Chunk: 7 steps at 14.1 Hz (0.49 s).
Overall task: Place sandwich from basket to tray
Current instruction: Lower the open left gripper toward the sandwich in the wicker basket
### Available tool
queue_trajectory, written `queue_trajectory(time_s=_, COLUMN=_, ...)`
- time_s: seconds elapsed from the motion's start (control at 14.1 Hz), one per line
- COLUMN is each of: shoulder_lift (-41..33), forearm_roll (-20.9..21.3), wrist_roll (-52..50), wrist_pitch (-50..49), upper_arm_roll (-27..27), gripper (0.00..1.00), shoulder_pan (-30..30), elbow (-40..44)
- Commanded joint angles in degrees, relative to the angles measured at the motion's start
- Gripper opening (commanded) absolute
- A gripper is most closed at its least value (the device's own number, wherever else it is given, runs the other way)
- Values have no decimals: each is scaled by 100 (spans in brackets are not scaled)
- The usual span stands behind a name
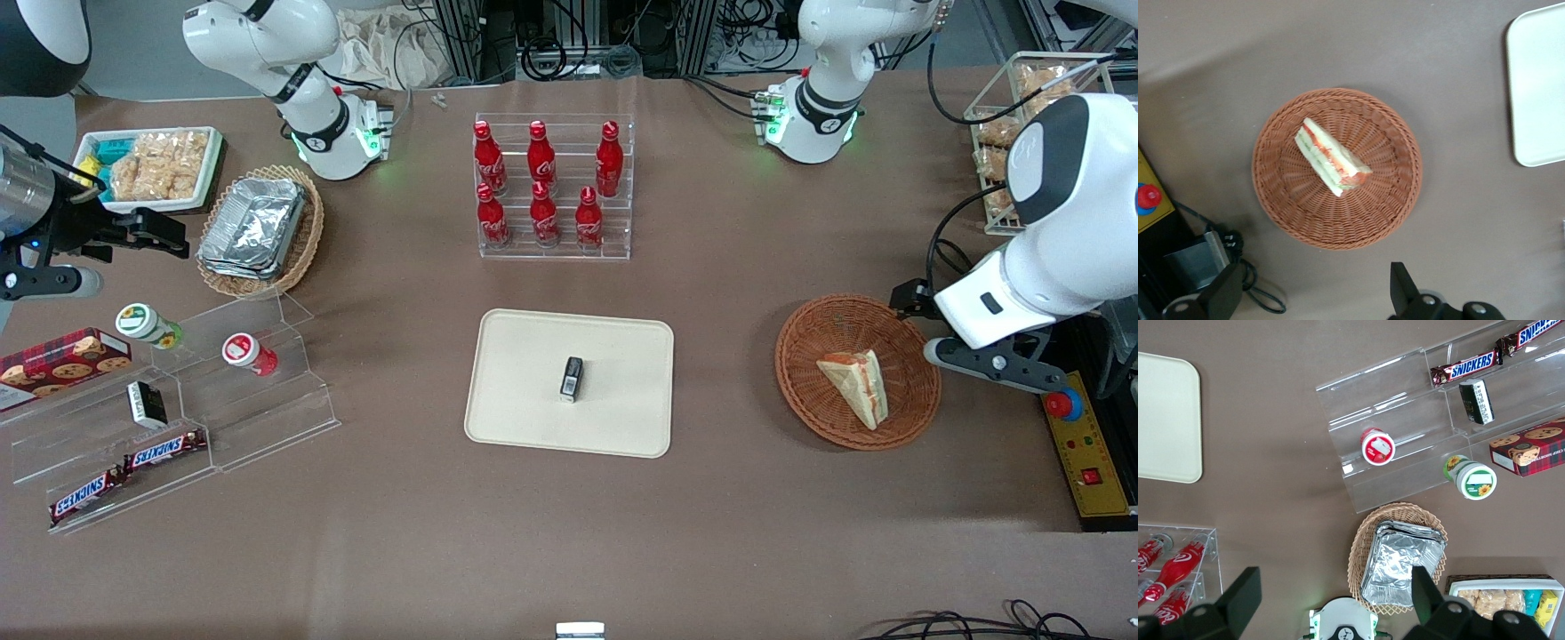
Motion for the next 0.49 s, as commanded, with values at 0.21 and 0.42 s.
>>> queue_trajectory(time_s=0.21, shoulder_lift=242, forearm_roll=131, wrist_roll=-361, wrist_pitch=43, upper_arm_roll=16, gripper=100, shoulder_pan=-1, elbow=220)
queue_trajectory(time_s=0.42, shoulder_lift=427, forearm_roll=228, wrist_roll=-1473, wrist_pitch=304, upper_arm_roll=16, gripper=100, shoulder_pan=-10, elbow=-7)
